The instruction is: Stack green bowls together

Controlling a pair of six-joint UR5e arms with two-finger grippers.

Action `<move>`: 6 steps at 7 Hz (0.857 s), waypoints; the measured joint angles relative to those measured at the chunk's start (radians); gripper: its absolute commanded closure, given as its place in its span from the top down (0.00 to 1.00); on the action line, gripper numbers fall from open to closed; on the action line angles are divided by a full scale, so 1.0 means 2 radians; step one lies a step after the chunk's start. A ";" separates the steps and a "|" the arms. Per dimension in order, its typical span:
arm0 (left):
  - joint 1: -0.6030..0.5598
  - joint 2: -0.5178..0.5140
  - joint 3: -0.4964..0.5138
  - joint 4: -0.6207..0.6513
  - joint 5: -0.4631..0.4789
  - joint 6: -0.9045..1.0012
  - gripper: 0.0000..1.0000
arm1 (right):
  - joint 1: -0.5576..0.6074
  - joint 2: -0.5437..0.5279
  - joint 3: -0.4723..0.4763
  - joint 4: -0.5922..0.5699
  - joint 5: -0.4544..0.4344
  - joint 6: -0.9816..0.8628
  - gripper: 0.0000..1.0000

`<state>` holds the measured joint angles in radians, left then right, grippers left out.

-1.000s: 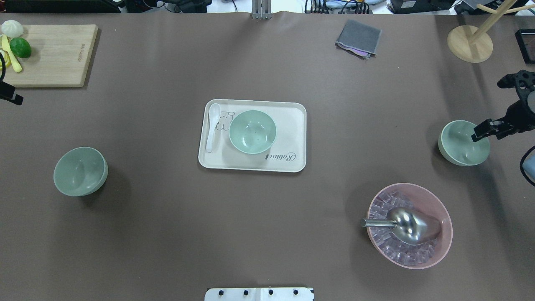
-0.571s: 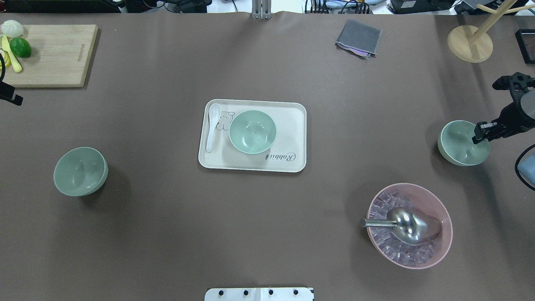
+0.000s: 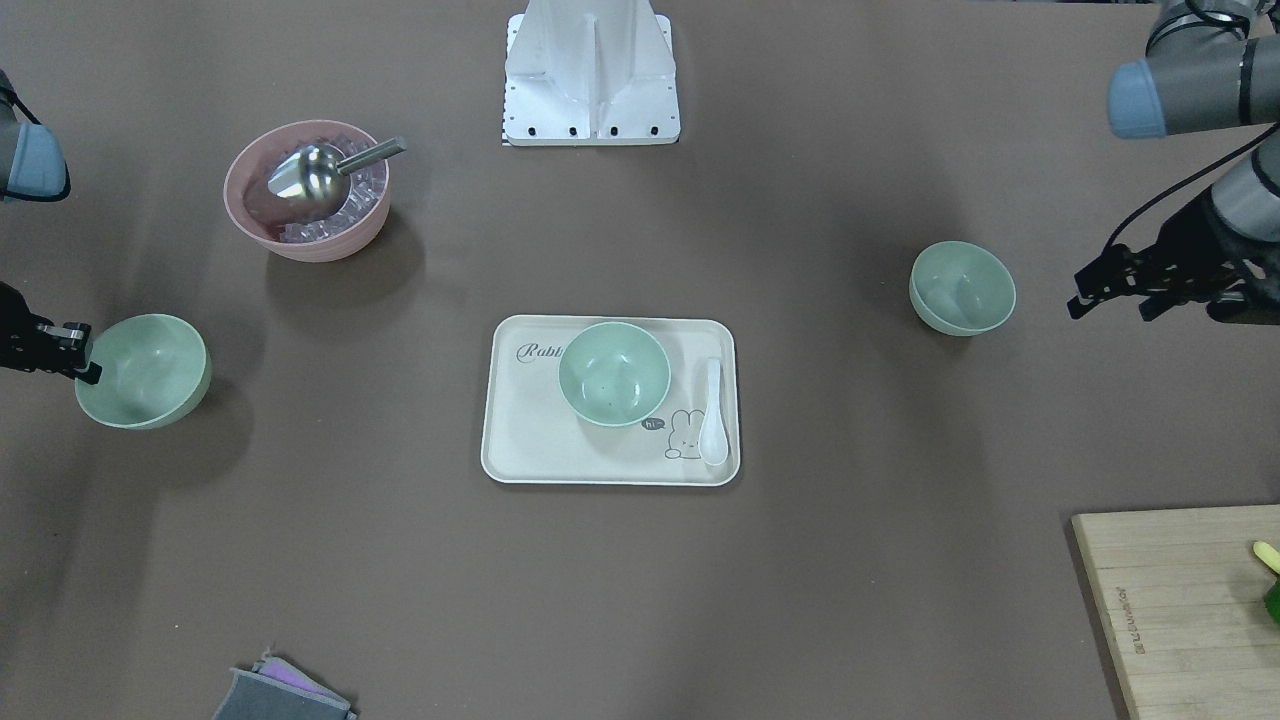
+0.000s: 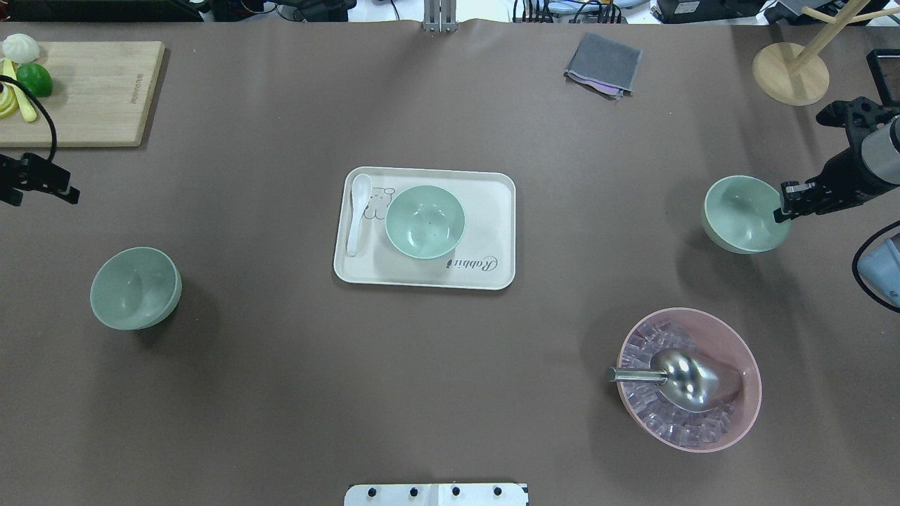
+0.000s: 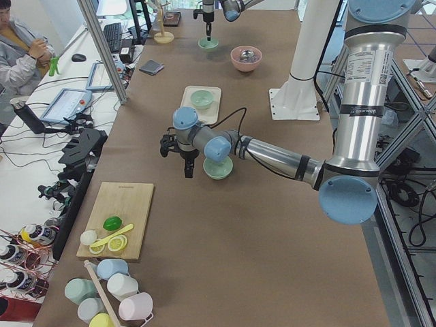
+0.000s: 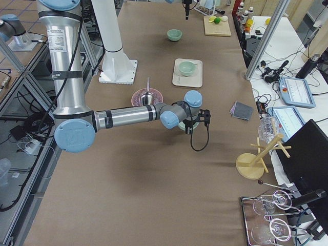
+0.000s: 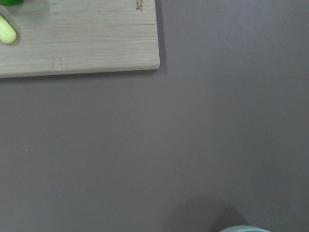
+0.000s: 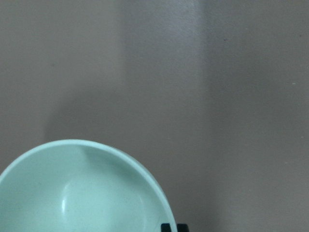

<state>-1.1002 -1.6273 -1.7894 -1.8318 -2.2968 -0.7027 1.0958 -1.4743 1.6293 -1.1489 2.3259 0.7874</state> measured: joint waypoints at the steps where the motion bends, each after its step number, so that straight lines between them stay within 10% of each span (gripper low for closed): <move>1: 0.039 0.012 -0.012 0.000 0.025 -0.028 0.86 | -0.008 0.030 0.007 -0.001 0.002 0.061 0.00; 6: 0.097 0.050 -0.024 -0.020 0.049 -0.045 0.65 | -0.078 0.185 0.012 -0.086 -0.051 0.199 0.00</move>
<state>-0.9067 -1.5267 -1.8379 -1.8727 -2.1983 -0.7930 0.9395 -1.1041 1.6540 -1.3205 2.2235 1.1845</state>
